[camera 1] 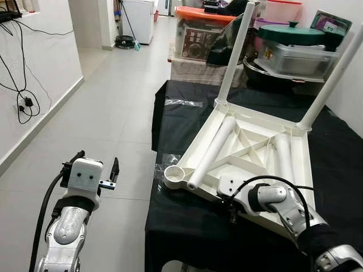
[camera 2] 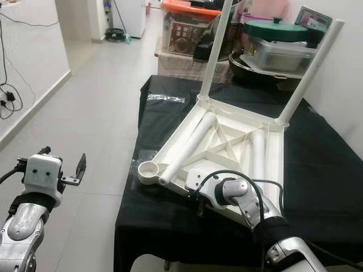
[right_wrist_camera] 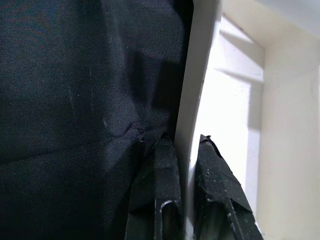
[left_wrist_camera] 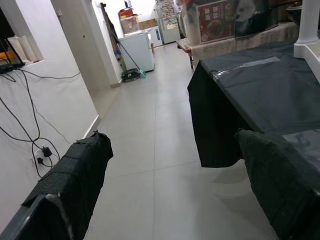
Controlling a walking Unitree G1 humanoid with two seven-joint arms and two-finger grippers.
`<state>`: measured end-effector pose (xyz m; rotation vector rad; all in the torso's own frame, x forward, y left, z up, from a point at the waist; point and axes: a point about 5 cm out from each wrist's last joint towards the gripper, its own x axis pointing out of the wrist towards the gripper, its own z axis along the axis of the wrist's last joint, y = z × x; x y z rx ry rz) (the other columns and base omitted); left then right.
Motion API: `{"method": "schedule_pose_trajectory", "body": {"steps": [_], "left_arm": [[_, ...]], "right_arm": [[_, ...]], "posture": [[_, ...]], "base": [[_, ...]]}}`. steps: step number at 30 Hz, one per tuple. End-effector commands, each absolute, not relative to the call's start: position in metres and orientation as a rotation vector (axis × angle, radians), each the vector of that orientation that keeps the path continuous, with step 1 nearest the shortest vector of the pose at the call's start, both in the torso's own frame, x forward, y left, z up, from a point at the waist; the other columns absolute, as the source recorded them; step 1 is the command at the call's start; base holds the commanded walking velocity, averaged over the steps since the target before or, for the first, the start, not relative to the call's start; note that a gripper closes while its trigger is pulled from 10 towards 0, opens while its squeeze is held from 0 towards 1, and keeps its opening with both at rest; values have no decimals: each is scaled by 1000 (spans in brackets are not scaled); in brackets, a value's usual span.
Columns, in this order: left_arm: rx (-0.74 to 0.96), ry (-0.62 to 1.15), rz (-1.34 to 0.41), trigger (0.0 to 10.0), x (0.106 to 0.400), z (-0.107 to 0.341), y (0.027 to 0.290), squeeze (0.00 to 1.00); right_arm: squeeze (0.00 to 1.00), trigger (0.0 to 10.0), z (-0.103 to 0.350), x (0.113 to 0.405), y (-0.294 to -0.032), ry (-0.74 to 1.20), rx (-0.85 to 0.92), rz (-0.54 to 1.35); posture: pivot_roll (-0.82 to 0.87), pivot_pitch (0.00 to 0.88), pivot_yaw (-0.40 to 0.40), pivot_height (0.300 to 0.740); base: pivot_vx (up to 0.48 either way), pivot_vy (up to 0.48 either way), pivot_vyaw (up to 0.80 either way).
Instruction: Building children table
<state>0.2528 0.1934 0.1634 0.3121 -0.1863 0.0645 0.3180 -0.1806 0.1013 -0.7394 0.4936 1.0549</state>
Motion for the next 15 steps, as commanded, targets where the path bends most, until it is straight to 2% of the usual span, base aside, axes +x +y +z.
{"method": "schedule_pose_trajectory", "body": {"steps": [1, 15], "left_arm": [[329, -168, 49, 10000, 255, 160, 191, 0], [328, -168, 52, 10000, 256, 160, 191, 0]], "right_arm": [[0, 0, 91, 312, -180, 532, -842, 1101], [0, 0, 96, 315, -176, 478, -898, 1165]], "posture": [[49, 0, -110, 740], [52, 0, -114, 740]], "base": [[0, -281, 0], [0, -314, 0]]}}
